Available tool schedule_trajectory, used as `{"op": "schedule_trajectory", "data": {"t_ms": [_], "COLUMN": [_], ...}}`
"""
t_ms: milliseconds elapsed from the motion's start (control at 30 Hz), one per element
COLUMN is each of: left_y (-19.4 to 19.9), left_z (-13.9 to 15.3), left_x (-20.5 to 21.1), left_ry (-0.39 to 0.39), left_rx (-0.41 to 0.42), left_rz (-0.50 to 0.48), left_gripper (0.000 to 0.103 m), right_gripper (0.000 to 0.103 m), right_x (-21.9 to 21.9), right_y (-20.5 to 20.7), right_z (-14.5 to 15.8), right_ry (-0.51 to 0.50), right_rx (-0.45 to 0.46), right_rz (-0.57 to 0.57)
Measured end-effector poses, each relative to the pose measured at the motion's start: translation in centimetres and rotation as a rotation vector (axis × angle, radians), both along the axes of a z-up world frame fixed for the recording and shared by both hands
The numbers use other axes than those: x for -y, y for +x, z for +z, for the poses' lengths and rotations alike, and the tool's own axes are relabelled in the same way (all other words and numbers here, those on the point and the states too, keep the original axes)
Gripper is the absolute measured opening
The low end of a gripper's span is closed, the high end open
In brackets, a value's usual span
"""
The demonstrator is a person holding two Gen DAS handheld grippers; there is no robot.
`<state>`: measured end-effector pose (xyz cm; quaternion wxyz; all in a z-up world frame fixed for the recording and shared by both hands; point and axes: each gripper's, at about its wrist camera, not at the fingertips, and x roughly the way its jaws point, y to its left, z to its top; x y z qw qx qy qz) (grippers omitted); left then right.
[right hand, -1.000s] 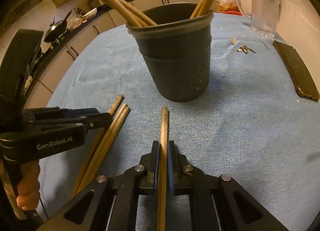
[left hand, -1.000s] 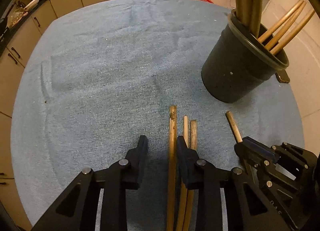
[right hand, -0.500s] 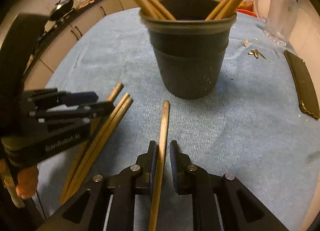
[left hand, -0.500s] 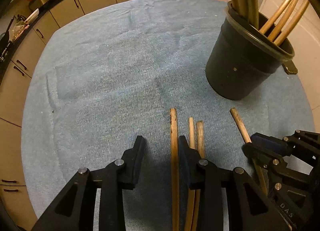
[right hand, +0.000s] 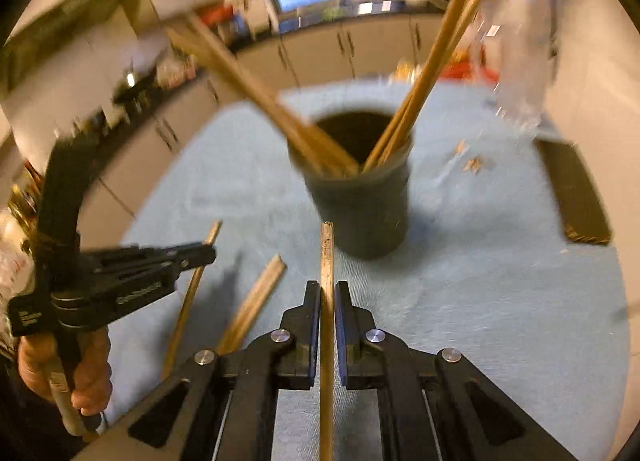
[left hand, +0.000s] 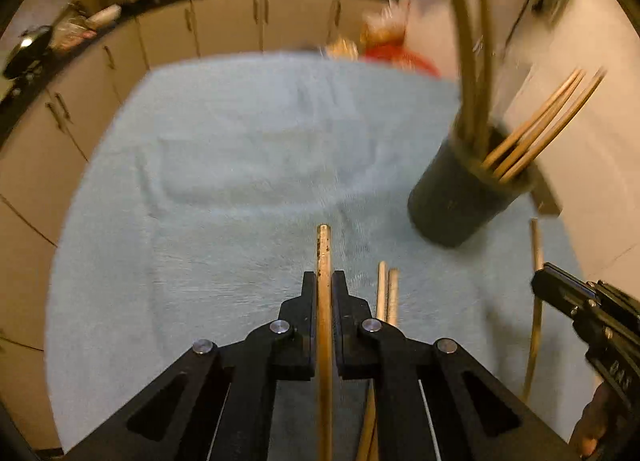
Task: Organize utensils
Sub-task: 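Lift both held chopsticks and lower them into the black cup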
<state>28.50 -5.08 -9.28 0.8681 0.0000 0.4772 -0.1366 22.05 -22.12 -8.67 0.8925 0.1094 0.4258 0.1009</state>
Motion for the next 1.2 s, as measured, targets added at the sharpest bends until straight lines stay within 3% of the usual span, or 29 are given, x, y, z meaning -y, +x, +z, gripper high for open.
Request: {"op": "schedule_trajectory", "data": {"t_ms": [233,467,833,1033,1200], "left_y": [-7.5,-13.5,-16.6,-17.8,-16.9], "left_z": [6.8,8.7,11.0,14.2,15.9], "left_x": [-4.2,-6.1,-6.2,-6.2,-4.5], "left_ry": [-0.091,-0.127,-0.124,-0.182,-0.175], "left_rx": [0.175,0.281,0.335,0.430,0.489], "left_rz": [0.077,0.138,0.143,0.147,0.139], "left_gripper": [0.007,0.007,0.007,0.007,0.007], "right_gripper": [0.008,0.008,0.008,0.008,0.008], "right_x": [2.0,1.0,2.4,3.5,5.2], "right_y": [-5.1,-10.4,-13.4,-14.4,-13.7], "right_z": [4.9,7.5,9.5,10.8,11.4], "right_ry": [0.030,-0.014,0.026,0.053,0.108], "right_rx": [0.158,0.264,0.350,0.409,0.433], "right_rz": [-0.049,-0.055,-0.082,-0.110,-0.150]}}
